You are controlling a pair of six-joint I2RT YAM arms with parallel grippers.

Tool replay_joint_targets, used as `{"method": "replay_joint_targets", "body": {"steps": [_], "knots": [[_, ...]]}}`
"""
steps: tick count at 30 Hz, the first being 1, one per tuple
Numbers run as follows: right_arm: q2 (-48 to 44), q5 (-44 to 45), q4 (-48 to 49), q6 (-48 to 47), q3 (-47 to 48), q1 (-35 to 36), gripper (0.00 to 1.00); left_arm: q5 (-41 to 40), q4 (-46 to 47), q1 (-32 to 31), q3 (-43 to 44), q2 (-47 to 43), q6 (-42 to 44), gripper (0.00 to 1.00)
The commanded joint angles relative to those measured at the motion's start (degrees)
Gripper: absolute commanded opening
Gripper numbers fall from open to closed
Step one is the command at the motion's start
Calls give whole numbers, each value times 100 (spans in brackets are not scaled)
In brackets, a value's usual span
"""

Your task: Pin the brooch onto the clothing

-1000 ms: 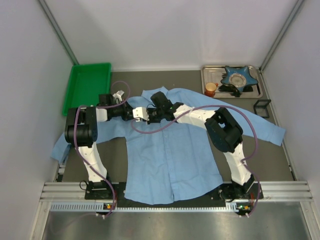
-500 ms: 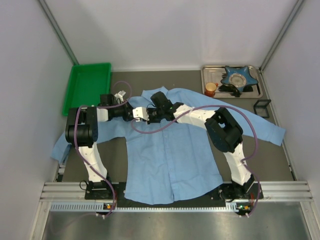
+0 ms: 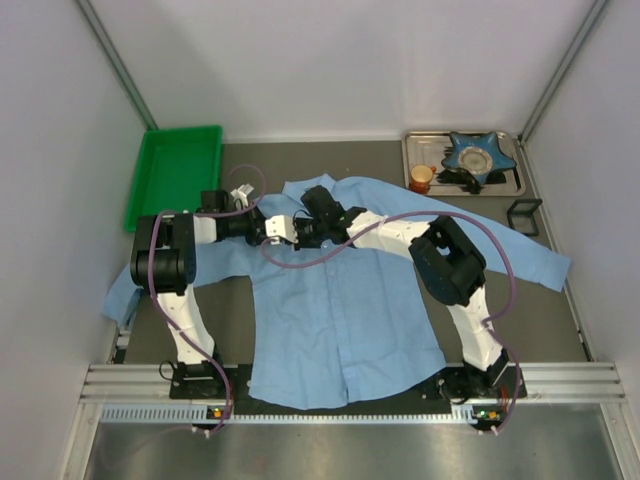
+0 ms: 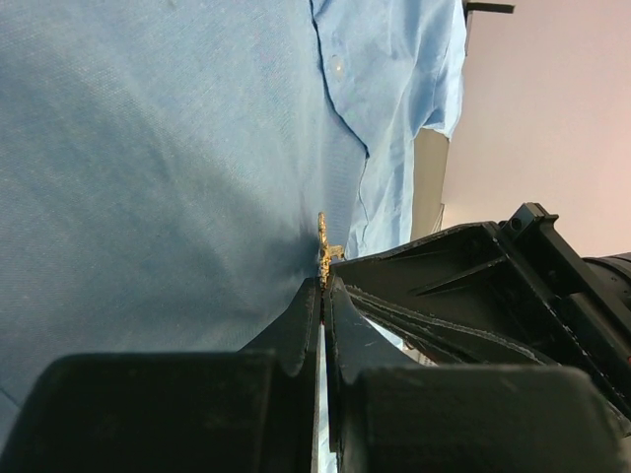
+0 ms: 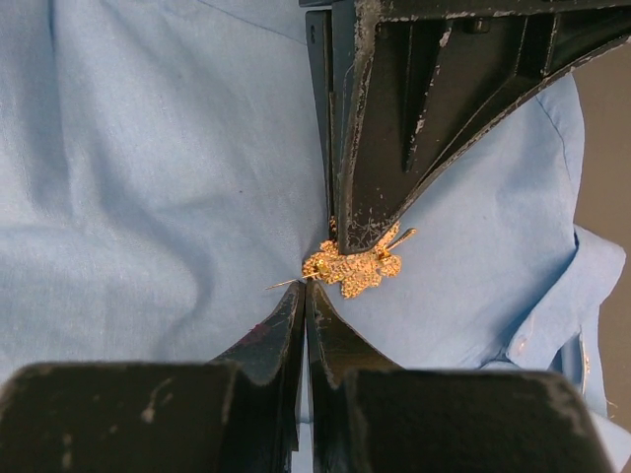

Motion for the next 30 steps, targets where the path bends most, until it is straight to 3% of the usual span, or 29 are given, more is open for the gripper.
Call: {"method": "replay_joint_targets", "body": {"steps": [1,11,16,25,30], "knots": [[-363,82,238,173,46,66,0,242,-222,-26,102,-183,300,0],[-372,266,133,455,98,31,22,260,-336,-35,242,-43,440,0],[-415,117,-78,893,291,-101,40,278,-485,-27,312,19,572,0],[-302,-1393,-790,2079,872,-724,54,286,-538,-26,339,72,643,0],[129,-2281,-940,3037,1407,-997,54,313,-600,-26,348,72,704,0]]}}
